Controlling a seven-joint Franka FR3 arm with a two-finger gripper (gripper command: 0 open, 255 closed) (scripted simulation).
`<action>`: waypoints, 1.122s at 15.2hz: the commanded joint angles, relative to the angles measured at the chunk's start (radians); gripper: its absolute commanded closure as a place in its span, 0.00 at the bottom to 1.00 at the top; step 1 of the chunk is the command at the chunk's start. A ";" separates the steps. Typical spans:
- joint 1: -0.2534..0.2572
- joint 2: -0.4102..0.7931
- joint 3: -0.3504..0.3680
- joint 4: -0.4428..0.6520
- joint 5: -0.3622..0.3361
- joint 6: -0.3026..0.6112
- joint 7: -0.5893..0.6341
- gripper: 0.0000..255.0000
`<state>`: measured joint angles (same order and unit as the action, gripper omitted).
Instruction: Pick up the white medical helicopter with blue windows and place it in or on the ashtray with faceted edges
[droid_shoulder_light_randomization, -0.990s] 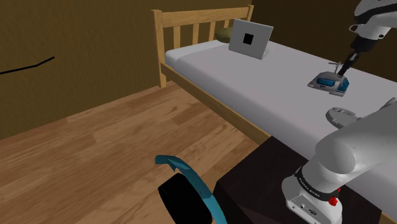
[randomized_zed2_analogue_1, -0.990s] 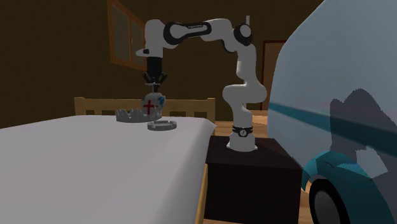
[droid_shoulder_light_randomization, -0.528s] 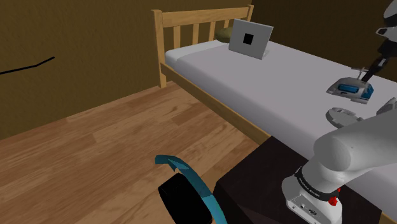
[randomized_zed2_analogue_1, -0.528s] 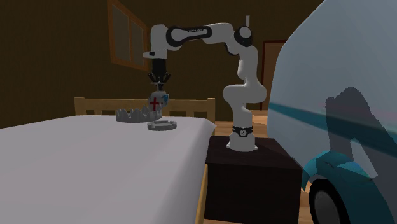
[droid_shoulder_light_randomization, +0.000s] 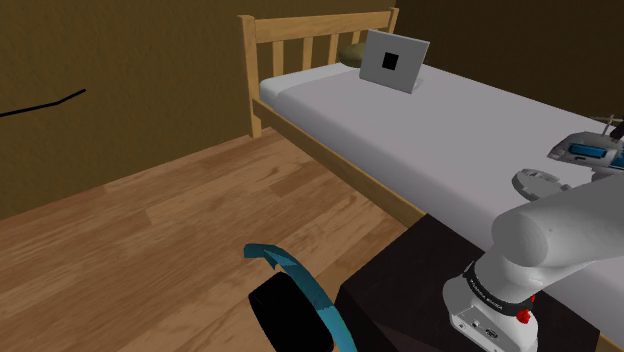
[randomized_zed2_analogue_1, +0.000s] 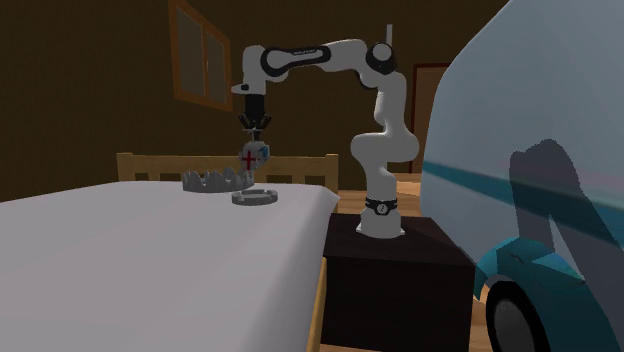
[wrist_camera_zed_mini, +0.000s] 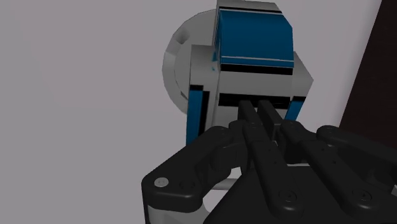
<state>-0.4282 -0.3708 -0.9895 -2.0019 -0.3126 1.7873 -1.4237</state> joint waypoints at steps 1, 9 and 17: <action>-0.003 -0.001 -0.010 -0.020 -0.005 0.022 -0.006 1.00; 0.003 0.016 -0.049 -0.111 -0.008 0.130 -0.008 1.00; 0.023 0.056 -0.104 -0.191 0.004 0.244 -0.023 1.00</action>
<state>-0.4068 -0.3183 -1.0886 -2.1831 -0.3093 2.0176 -1.4455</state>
